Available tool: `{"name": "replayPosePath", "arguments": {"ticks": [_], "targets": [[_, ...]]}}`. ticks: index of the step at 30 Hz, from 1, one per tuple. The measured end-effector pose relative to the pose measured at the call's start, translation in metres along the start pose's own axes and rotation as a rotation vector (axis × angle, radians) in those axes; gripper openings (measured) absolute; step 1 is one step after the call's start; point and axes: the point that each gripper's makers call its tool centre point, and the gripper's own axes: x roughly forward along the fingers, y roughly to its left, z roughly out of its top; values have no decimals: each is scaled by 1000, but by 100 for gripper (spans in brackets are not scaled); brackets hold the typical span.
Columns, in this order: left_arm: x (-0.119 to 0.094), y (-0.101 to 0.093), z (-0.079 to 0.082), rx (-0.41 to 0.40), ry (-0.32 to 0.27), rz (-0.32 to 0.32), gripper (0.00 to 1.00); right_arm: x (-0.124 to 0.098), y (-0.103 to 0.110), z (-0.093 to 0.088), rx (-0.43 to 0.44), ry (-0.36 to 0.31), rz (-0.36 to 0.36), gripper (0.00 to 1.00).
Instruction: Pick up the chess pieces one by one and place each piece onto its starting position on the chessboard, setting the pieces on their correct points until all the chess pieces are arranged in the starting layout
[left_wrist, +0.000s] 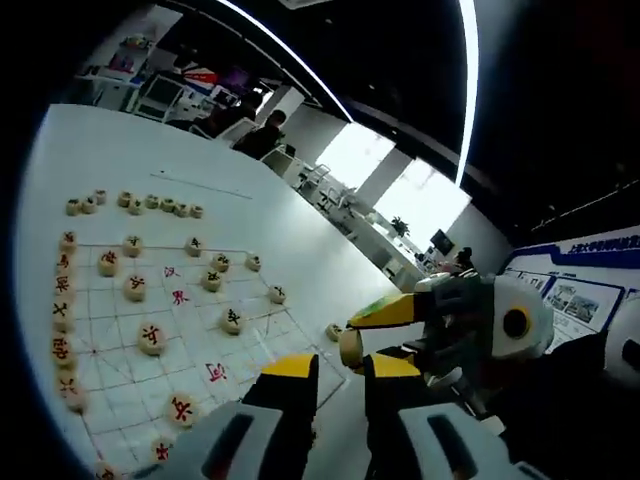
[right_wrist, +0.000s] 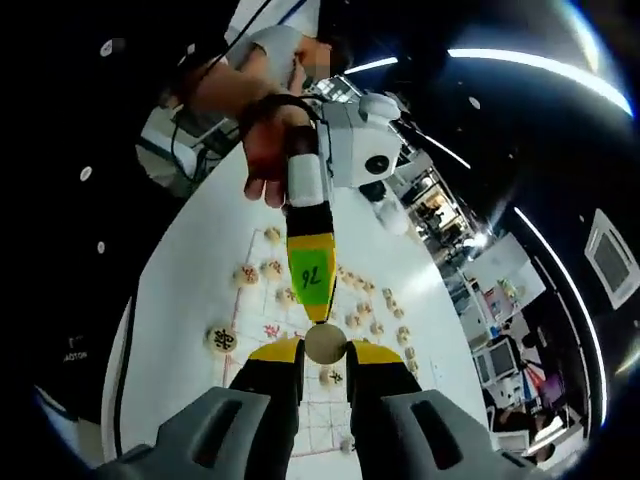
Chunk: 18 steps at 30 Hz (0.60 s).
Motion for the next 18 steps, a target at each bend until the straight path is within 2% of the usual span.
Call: {"name": "replayPosePath", "arguments": {"ticks": [9, 12, 18], "targets": [[8, -10, -3, -28, 0, -23, 18, -1, 3, 5, -1, -25, 3, 18], [9, -11, -5, -29, 6, -27, 12, -2, 2, 6, -3, -30, 3, 18], [9, -11, -5, -48, 9, -27, 11, -3, 2, 5, 4, -36, -1, 18]]}}
